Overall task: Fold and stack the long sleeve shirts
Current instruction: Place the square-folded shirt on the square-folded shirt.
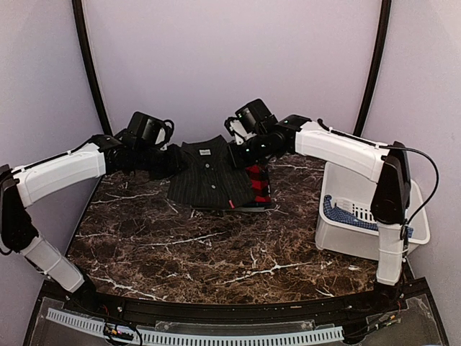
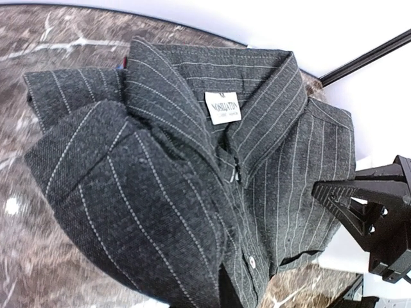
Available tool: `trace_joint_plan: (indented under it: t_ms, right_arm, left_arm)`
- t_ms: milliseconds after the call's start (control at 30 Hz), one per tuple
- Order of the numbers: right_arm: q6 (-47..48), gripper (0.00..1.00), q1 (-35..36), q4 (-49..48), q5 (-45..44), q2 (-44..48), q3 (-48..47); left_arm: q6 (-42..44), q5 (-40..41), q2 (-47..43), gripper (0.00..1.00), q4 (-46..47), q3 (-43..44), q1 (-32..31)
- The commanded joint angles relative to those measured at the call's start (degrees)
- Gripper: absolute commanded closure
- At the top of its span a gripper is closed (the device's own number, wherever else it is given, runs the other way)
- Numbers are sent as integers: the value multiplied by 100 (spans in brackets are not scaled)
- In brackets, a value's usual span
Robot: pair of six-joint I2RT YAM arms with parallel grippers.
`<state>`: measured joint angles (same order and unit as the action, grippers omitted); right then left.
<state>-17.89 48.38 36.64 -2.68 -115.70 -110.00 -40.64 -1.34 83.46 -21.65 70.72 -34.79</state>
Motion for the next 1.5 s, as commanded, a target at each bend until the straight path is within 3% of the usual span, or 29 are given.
trace_joint_plan:
  t_ms: [0, 433, 1067, 1233, 1267, 1333, 1467]
  right_arm:
    - [191, 100, -410, -103, -137, 129, -338]
    - [330, 100, -1166, 18, 22, -285, -768]
    - [301, 99, -1546, -315, 320, -564, -134]
    - [293, 75, -1750, -242, 420, -838, 8]
    - [302, 71, -1774, -243, 396, -837, 55]
    - [301, 68, -1794, -259, 402, -809, 148]
    - [305, 61, -1804, -251, 310, -714, 262]
  left_arm:
    - [404, -565, 694, 100, 450, 788, 272]
    - [483, -1387, 2693, 100, 534, 2694, 547]
    - [356, -1550, 3257, 100, 349, 2640, 851]
    - [394, -1431, 3526, 84, 375, 2500, 1041]
    - [409, -1399, 3540, 75, 390, 2460, 1065]
    - [477, -1370, 3571, 67, 391, 2444, 1122]
    - [620, -1295, 3581, 62, 309, 2513, 1162]
